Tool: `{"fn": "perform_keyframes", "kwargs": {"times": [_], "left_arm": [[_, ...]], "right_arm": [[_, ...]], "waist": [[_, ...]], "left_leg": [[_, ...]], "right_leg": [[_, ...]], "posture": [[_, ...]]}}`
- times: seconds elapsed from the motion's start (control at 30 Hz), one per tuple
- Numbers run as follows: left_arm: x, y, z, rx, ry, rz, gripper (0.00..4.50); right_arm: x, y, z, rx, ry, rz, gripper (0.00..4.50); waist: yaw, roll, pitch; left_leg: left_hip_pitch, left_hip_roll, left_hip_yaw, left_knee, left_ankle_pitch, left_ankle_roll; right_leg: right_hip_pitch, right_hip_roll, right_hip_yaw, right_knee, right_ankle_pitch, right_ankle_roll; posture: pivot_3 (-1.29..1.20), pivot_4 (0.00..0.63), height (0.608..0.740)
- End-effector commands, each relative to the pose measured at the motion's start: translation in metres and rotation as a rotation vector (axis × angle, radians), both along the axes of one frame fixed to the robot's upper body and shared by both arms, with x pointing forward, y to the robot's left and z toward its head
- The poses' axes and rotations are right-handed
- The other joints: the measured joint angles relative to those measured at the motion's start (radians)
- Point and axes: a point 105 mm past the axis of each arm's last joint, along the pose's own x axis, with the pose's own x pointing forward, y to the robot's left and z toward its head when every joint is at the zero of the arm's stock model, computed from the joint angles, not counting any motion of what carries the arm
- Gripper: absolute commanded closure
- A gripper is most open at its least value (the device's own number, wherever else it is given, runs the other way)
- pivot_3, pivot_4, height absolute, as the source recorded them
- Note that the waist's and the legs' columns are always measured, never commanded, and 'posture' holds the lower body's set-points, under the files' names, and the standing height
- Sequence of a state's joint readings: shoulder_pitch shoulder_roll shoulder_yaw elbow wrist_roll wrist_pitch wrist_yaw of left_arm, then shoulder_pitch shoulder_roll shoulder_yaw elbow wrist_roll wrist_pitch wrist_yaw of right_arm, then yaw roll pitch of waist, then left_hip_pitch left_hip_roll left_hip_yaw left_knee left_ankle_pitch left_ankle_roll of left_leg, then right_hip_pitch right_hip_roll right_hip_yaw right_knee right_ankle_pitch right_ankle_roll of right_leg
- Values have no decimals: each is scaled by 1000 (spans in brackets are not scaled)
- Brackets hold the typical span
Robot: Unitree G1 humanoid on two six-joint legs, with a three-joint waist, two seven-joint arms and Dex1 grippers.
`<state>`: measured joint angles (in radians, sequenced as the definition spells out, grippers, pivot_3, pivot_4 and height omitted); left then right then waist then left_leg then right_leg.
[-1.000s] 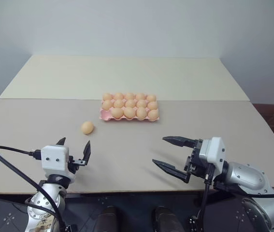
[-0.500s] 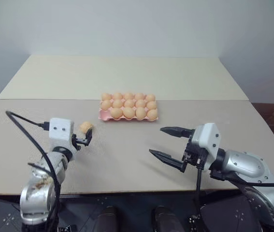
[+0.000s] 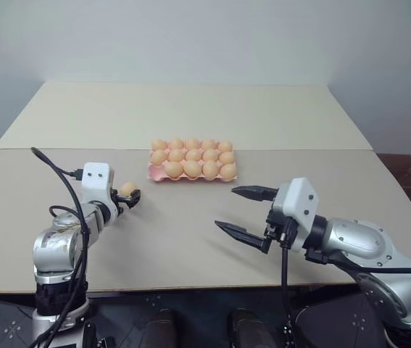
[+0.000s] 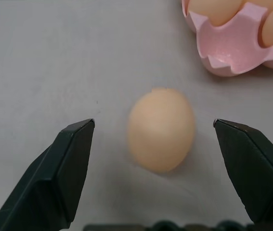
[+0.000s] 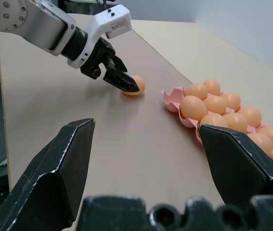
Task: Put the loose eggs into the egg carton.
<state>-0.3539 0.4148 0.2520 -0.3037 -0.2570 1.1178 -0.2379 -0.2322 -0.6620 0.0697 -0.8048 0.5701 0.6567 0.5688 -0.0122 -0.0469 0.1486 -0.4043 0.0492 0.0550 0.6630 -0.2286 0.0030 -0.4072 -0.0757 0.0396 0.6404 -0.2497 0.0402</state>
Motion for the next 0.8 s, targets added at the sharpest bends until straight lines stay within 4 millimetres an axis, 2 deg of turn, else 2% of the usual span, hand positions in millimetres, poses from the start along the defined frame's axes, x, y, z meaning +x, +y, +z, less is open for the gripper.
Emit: {"fn": "perform_keyframes", "kwargs": {"times": [0.03,0.1,0.27,0.37,0.53,0.67,0.73,0.8], "left_arm": [[4,-2,7,14,-17,-31,594],[5,-2,6,18,-14,-38,1057],[10,1,3,33,-12,-42,2655],[14,4,2,58,-24,-38,3272],[15,5,4,84,-52,-36,3500],[12,2,17,148,-153,-40,3506],[9,-5,29,186,-230,-61,3506],[6,-20,39,174,-278,-101,3508]], "right_arm": [[-3,3,9,3,-47,8,444],[-3,3,10,5,-49,4,444],[-2,3,11,7,-53,-2,444],[-1,2,11,6,-59,-10,444],[-1,2,11,8,-58,-14,444],[-2,1,10,6,-56,-17,444],[-2,0,10,5,-57,-19,444],[-2,-1,9,6,-57,-21,444]], "waist": [[0,0,0],[0,0,0],[0,0,0],[1,0,0],[1,0,0],[0,0,0],[0,0,0],[1,0,0]], "left_leg": [[0,0,0,0,0,0],[0,0,0,0,0,0],[0,0,0,0,0,0],[0,0,0,0,0,0],[-1,0,0,0,0,0],[-1,0,0,0,0,0],[-1,0,0,0,0,0],[-2,0,0,0,0,0]], "right_leg": [[0,0,0,0,0,0],[0,0,0,0,0,0],[0,0,0,0,0,0],[0,0,0,0,0,0],[-1,-1,0,0,0,0],[-1,-1,0,0,0,0],[-1,-1,0,0,0,0],[-2,-1,0,0,0,0]], "posture": [[0,150,740],[0,150,740],[0,150,740],[0,150,740],[0,150,740],[0,150,740],[0,150,740],[0,150,740]]}}
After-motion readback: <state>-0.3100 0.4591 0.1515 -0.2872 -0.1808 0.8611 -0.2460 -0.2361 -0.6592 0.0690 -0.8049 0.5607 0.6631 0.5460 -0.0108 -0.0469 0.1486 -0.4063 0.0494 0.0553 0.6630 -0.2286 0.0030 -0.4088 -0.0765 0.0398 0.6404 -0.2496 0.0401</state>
